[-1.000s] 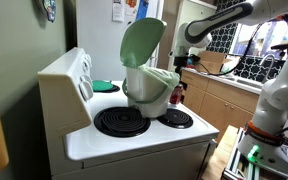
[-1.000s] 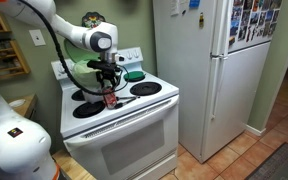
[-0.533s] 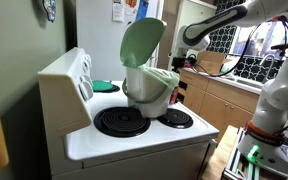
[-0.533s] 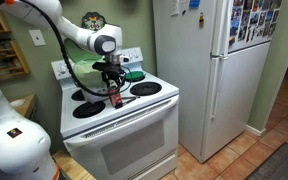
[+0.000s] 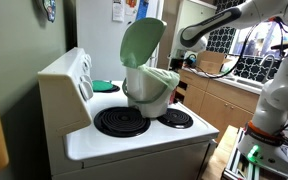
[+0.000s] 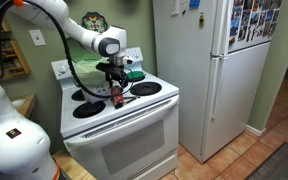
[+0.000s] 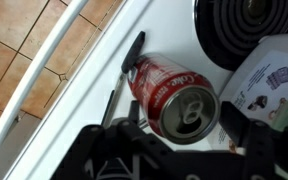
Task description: Use the tongs to pick up the red can and put it in the bin
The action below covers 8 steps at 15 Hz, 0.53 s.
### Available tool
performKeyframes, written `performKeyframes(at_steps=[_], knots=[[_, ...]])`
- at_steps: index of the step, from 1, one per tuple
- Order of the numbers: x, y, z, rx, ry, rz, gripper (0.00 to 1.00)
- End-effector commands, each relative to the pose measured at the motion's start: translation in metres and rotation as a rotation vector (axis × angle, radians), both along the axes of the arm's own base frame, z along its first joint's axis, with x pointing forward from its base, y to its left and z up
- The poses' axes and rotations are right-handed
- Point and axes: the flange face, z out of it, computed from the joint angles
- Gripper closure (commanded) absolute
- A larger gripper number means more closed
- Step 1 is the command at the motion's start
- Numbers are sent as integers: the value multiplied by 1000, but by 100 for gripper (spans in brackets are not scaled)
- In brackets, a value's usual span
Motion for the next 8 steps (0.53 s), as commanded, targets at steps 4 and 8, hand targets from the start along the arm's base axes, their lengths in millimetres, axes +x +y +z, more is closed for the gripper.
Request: performKeyframes(at_steps=[4, 8], knots=[[4, -20, 3, 28, 19, -183, 0], [7, -33, 1, 13, 44, -266, 0]])
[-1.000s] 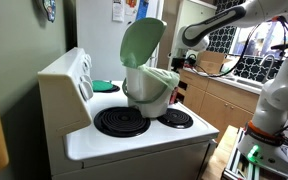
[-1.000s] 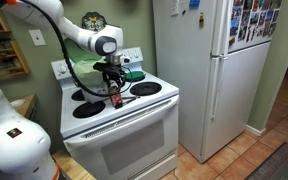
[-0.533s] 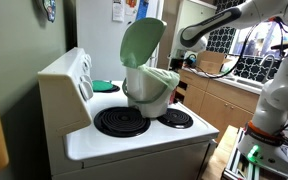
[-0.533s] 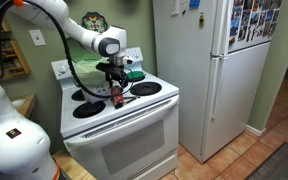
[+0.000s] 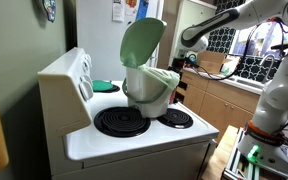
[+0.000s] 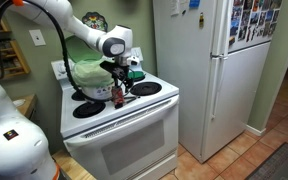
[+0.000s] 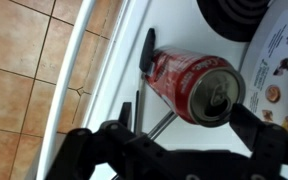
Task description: Use the tongs to pick up the red can and put it in the bin
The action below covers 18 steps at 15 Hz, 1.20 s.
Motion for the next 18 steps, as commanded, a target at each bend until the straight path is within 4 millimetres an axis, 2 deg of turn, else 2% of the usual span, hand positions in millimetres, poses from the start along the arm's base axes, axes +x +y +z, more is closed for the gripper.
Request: performKeyframes(at_steps=[1, 7, 12, 18], knots=[[1, -5, 1, 0, 1, -11, 0], [1, 0, 2, -1, -2, 1, 0], [31, -27, -7, 66, 19, -99, 0], [58, -24, -50, 124, 289, -157, 0]])
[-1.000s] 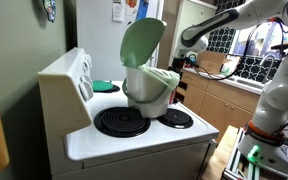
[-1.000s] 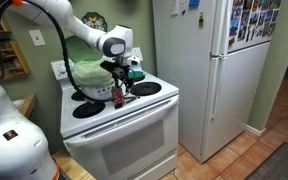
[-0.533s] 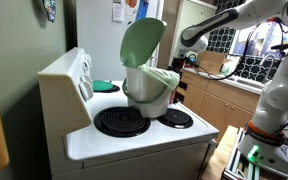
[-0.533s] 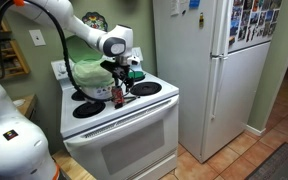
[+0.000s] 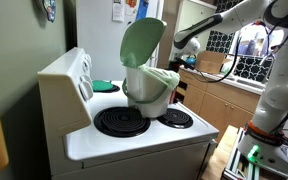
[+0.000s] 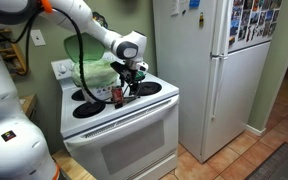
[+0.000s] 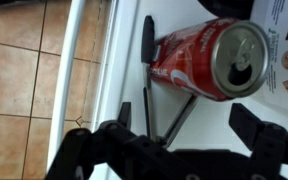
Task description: Use the tongs to pick up the red can and put it in the bin
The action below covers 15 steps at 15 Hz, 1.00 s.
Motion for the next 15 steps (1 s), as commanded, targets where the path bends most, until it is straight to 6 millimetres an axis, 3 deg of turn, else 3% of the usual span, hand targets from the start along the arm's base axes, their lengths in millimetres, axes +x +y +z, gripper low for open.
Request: performKeyframes(at_steps=[1, 15], knots=[[20, 1, -26, 31, 161, -33, 0], [69, 12, -78, 103, 411, -36, 0]])
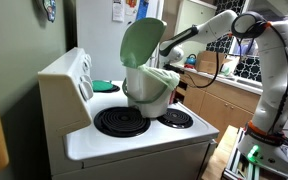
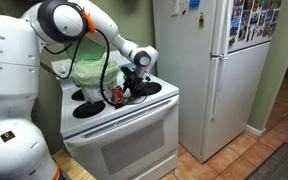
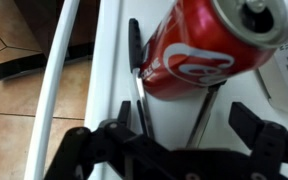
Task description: Use the tongs to pick up the red can and put it in the bin
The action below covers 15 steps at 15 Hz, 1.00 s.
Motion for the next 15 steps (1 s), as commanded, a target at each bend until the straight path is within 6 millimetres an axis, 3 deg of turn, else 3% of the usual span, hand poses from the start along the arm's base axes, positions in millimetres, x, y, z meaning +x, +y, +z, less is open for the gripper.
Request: performKeyframes(at_steps=[1, 15], knots=[[13, 5, -11, 43, 76, -8, 0], [10, 18, -35, -21, 251, -1, 0]])
